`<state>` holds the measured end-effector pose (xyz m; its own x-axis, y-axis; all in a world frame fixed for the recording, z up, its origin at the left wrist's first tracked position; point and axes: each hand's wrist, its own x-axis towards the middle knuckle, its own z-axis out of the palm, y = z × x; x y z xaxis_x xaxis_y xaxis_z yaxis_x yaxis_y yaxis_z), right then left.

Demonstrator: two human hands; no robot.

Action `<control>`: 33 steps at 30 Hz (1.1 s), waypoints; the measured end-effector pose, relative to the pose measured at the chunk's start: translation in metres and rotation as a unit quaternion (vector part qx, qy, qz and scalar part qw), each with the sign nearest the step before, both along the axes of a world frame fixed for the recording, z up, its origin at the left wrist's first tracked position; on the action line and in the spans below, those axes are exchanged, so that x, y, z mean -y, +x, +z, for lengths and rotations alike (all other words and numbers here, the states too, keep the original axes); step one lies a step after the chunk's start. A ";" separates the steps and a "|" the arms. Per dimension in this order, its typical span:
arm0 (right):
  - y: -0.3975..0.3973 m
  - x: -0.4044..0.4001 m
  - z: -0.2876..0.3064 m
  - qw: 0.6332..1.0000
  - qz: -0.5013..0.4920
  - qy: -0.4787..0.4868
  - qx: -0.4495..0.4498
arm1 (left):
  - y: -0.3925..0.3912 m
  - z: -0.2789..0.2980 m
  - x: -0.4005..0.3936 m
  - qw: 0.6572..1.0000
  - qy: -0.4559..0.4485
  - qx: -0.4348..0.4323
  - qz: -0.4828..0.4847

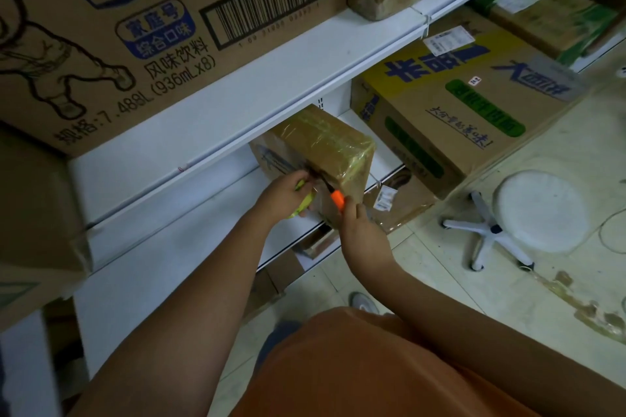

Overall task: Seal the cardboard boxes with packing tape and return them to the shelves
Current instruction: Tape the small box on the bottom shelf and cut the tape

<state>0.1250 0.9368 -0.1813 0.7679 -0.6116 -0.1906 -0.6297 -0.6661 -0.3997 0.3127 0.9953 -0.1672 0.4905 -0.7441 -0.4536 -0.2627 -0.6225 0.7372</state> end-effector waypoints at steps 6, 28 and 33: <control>-0.009 -0.010 -0.010 1.000 -0.013 0.013 -0.024 | 0.007 -0.007 0.007 0.999 0.021 0.008 -0.039; -0.011 -0.046 -0.030 0.994 -0.060 0.004 -0.092 | 0.022 -0.013 -0.011 0.998 0.011 -0.039 -0.048; -0.029 -0.051 -0.023 0.999 -0.038 -0.014 -0.013 | 0.030 -0.013 -0.018 0.997 0.008 -0.063 -0.043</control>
<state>0.0959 0.9880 -0.2040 0.7144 -0.6728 -0.1921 -0.6884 -0.6267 -0.3651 0.3423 1.0132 -0.1806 0.3632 -0.7736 -0.5194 -0.2223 -0.6132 0.7580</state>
